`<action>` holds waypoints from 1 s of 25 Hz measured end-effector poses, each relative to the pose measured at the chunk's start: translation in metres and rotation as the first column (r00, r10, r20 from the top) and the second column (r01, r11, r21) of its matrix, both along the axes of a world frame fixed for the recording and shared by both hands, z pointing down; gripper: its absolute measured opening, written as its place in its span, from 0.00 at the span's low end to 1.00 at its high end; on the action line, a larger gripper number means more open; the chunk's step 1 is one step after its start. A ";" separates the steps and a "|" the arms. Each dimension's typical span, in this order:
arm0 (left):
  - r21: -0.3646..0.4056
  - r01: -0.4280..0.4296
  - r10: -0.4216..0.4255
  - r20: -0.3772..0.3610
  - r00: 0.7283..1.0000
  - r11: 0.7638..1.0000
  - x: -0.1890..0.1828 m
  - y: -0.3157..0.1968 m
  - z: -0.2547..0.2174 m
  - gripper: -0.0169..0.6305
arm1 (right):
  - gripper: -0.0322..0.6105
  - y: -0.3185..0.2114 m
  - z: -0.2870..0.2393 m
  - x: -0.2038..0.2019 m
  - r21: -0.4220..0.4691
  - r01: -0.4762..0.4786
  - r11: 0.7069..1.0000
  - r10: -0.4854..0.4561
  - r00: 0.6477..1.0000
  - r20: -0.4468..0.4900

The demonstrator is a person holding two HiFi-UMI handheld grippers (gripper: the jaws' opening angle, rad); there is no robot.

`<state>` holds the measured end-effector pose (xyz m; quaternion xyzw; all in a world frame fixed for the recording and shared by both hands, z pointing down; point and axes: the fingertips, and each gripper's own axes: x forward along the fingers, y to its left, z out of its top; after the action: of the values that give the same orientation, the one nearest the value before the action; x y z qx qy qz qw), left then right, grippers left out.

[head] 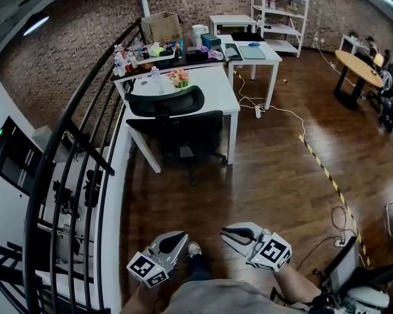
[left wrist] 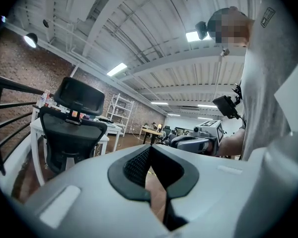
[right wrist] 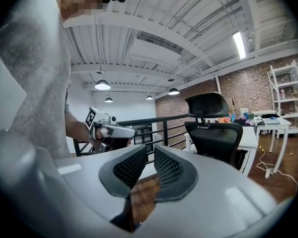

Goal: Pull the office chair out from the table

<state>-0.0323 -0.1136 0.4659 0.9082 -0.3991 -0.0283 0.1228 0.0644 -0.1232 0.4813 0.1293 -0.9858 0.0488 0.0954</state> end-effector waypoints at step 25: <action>0.061 -0.016 0.014 0.032 0.999 0.998 -0.183 -0.269 -0.024 0.03 | 0.11 -0.279 -0.025 -0.137 0.061 -0.146 0.987 0.146 0.989 0.010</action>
<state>-0.2153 -0.3829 0.4414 0.9148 -0.3933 -0.0250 0.0889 -0.0722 -0.4019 0.4559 0.2040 -0.9750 0.0259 0.0846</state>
